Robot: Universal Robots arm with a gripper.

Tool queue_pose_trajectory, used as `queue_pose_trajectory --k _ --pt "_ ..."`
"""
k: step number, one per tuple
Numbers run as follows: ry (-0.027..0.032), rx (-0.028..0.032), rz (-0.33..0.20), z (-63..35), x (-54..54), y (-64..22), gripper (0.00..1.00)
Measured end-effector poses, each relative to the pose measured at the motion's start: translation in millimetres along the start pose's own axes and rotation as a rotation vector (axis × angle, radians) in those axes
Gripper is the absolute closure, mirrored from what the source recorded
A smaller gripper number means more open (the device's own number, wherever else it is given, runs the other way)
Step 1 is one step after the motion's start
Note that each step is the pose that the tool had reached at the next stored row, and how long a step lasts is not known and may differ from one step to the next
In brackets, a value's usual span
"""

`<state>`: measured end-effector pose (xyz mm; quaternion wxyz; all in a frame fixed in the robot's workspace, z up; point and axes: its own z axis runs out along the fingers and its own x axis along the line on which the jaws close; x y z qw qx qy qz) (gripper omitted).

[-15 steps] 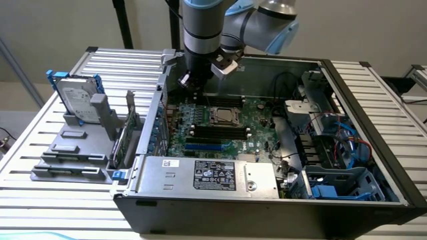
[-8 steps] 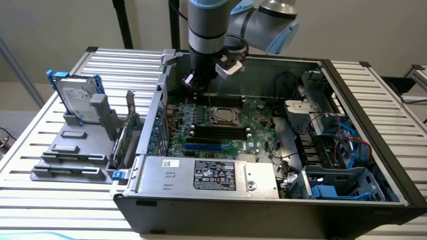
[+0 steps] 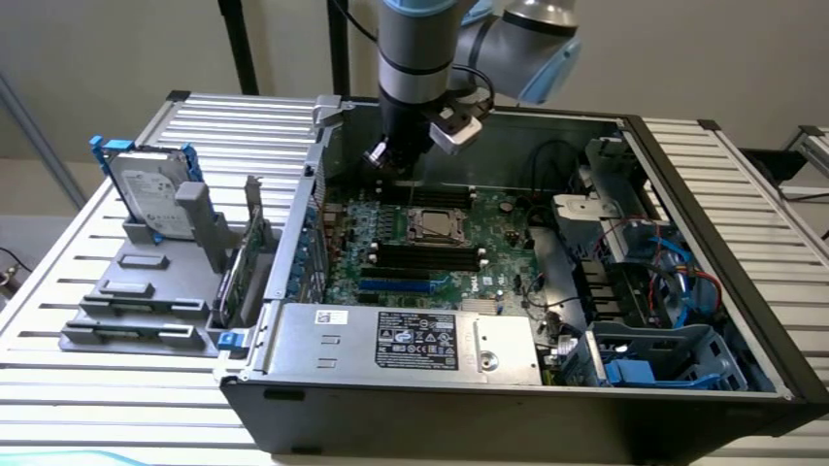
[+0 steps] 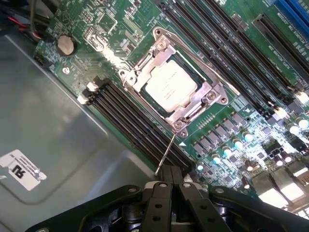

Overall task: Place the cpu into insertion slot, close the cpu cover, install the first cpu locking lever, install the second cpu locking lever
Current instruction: 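Install the first cpu locking lever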

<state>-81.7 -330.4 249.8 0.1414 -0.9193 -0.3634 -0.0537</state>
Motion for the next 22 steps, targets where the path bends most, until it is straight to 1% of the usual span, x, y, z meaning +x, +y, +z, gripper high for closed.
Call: queue_pose_trajectory --k 5,10,13,22 --pt "0.0005 -0.0008 0.003 -0.3 9.0 8.4 0.89" --pt "0.0008 -0.0008 0.003 0.1 9.4 8.9 0.89" --pt "-0.0019 -0.0032 0.003 4.4 8.5 10.0 0.89" --pt "-0.0021 -0.0038 0.004 20.0 5.1 13.5 0.89"
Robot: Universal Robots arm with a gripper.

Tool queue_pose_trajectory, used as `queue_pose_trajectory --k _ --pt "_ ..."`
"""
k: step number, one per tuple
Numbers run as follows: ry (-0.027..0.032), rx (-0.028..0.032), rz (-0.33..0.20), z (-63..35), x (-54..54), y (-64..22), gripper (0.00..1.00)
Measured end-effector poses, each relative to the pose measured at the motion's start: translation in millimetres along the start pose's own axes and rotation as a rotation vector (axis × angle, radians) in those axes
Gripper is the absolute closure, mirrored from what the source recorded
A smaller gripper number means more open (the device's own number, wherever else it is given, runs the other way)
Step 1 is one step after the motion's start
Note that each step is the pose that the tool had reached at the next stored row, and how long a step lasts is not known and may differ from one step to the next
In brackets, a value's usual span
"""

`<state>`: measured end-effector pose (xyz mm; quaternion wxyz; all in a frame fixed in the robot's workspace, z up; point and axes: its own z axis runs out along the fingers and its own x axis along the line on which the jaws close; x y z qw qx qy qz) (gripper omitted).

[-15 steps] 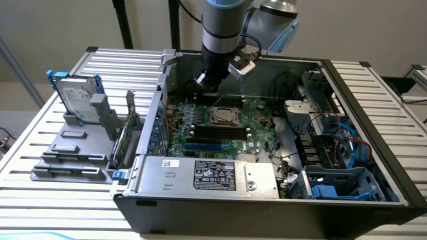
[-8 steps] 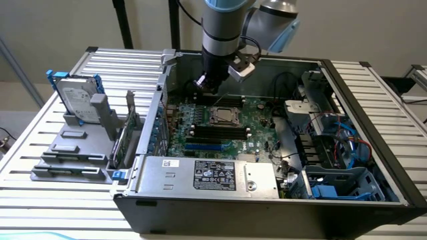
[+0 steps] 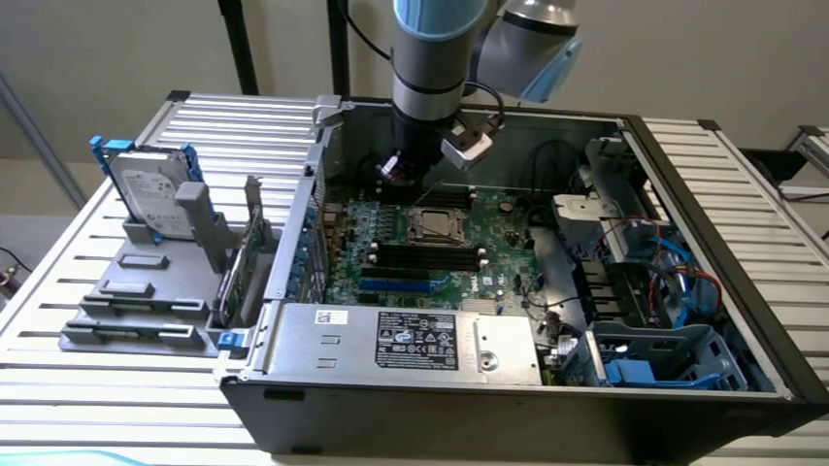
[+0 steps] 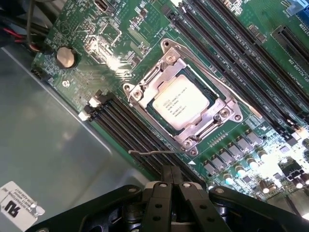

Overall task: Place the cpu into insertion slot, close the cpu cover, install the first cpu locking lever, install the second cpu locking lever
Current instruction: 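Install the first cpu locking lever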

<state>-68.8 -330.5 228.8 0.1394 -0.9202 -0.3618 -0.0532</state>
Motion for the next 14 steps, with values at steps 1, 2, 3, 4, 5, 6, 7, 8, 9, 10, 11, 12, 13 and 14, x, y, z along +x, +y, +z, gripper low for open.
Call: queue_pose_trajectory --k 1,2,3,4,5,6,7,8,9,10,11,12,13,14 --pt "0.0001 0.0 0.0 1.8 -0.3 0.3 0.89" --pt "0.0002 -0.0002 0.0 3.5 -0.5 0.6 0.89" --pt "0.0005 -0.0004 0.0 5.3 -0.8 0.9 0.89" --pt "0.0009 -0.0008 0.0 7.2 -1.1 1.3 0.89" --pt "0.0014 -0.0012 -0.001 9.0 -1.4 1.6 0.89" --pt "0.0019 -0.0017 -0.001 10.7 -1.7 2.0 0.89" --pt "0.0025 -0.0022 -0.001 12.4 -2.0 2.3 0.89" --pt "0.0031 -0.0026 -0.001 14.2 -2.3 2.6 0.89" --pt "0.0034 -0.003 -0.002 15.9 -2.7 3.0 0.89" --pt "0.0038 -0.0034 -0.002 17.6 -3.0 3.3 0.89" --pt "0.0039 -0.0037 -0.002 19.4 -3.3 3.6 0.89" --pt "0.0042 -0.0038 -0.002 20.7 -3.3 3.7 0.89" --pt "0.0043 -0.0039 -0.002 21.7 -3.3 3.7 0.89" --pt "0.0041 -0.0041 -0.002 22.5 -3.1 3.5 0.89"
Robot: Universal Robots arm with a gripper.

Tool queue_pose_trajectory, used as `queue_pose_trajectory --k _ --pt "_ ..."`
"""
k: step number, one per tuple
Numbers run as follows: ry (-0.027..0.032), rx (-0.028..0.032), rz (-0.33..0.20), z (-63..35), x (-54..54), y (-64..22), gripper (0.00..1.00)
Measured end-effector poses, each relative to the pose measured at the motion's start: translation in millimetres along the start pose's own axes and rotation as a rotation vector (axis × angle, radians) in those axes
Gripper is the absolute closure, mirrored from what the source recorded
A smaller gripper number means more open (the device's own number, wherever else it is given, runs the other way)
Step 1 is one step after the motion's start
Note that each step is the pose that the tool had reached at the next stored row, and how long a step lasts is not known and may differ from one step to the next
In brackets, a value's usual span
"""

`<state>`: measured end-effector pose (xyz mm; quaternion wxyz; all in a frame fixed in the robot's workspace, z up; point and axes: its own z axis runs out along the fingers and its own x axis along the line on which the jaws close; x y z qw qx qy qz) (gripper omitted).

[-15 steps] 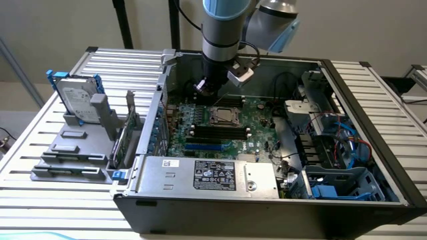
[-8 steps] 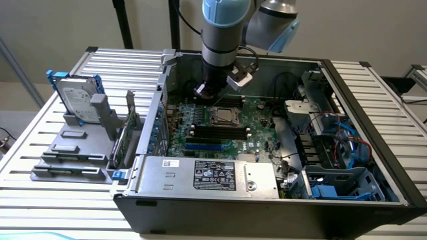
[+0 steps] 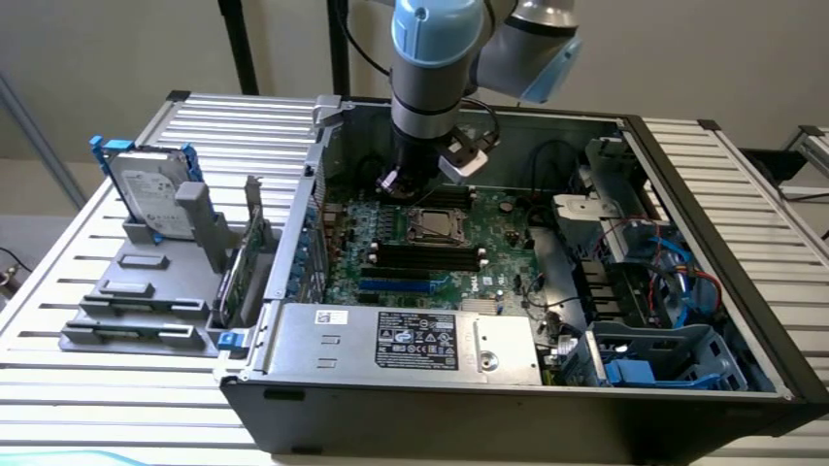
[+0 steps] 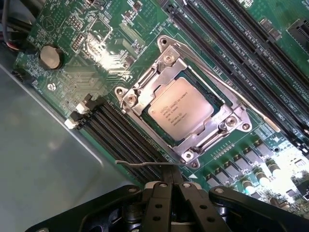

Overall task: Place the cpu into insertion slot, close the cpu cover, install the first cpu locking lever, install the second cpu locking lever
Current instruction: 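Install the first cpu locking lever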

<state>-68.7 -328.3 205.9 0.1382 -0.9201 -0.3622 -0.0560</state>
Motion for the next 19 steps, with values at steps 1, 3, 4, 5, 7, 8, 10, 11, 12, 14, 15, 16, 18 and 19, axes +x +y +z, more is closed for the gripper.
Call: queue_pose_trajectory --k 1,3,4,5,7,8,10,11,12,14,15,16,18,19 --pt "-0.0003 -0.0001 0.0 0.6 0.3 -0.3 0.89" --pt "-0.0006 -0.0004 0.0 1.7 1.0 -0.9 0.89" --pt "-0.001 -0.0009 0.0 2.1 1.3 -0.8 0.89" --pt "-0.0017 -0.0018 0.0 2.2 1.7 -0.5 0.89" --pt "-0.0055 -0.0057 0.0 2.2 2.4 0.0 0.89" --pt "-0.0078 -0.0083 0.0 2.3 2.8 0.3 0.89" --pt "-0.0124 -0.0128 0.0 2.3 3.6 1.0 0.89" --pt "-0.0141 -0.0147 0.0 2.3 4.1 1.3 0.89" --pt "-0.0156 -0.0162 0.0 2.3 4.7 1.6 0.89" --pt "-0.0172 -0.018 0.0 2.5 6.3 2.3 0.89" --pt "-0.0178 -0.0187 0.0 2.6 7.3 2.9 0.89" --pt "-0.0186 -0.0194 0.0 2.7 8.2 3.4 0.89" --pt "-0.0202 -0.0211 0.0 2.8 10.3 4.9 0.89" --pt "-0.0209 -0.0219 0.0 2.9 11.2 5.5 0.89"
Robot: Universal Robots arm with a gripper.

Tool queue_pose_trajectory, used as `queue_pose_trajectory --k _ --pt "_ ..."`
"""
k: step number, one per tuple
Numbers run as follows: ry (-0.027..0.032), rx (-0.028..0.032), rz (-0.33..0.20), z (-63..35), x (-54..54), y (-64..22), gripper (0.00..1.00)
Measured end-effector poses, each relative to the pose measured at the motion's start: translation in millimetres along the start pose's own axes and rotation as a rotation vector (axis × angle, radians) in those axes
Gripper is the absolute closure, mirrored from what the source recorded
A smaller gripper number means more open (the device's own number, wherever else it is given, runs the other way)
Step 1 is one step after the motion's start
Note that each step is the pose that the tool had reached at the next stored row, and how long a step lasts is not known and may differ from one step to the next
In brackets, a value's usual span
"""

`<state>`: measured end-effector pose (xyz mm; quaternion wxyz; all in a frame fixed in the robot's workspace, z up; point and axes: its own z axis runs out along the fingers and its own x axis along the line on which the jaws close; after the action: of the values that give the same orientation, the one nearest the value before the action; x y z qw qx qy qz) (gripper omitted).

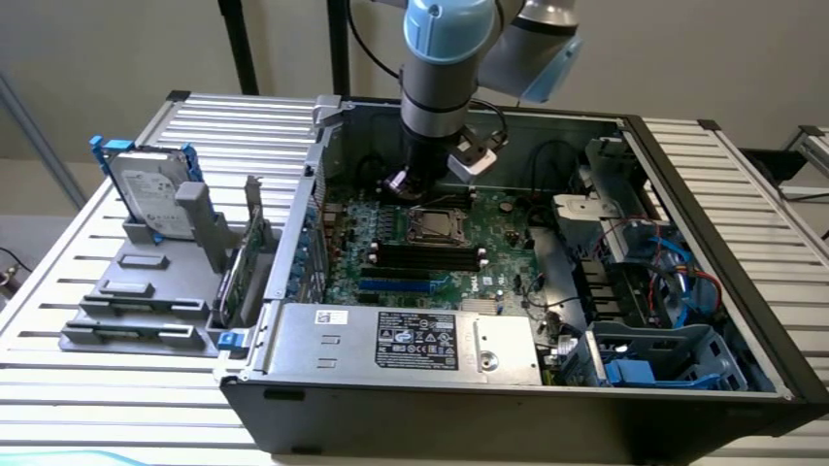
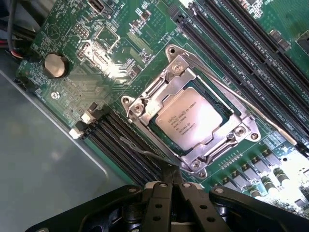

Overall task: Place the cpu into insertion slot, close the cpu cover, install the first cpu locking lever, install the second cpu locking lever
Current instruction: 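Install the first cpu locking lever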

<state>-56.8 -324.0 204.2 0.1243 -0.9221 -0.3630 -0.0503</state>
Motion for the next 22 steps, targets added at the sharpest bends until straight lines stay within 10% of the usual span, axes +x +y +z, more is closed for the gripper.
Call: queue_pose_trajectory --k 22 --pt "-0.0222 -0.0227 0.0 4.6 18.3 6.5 0.89"
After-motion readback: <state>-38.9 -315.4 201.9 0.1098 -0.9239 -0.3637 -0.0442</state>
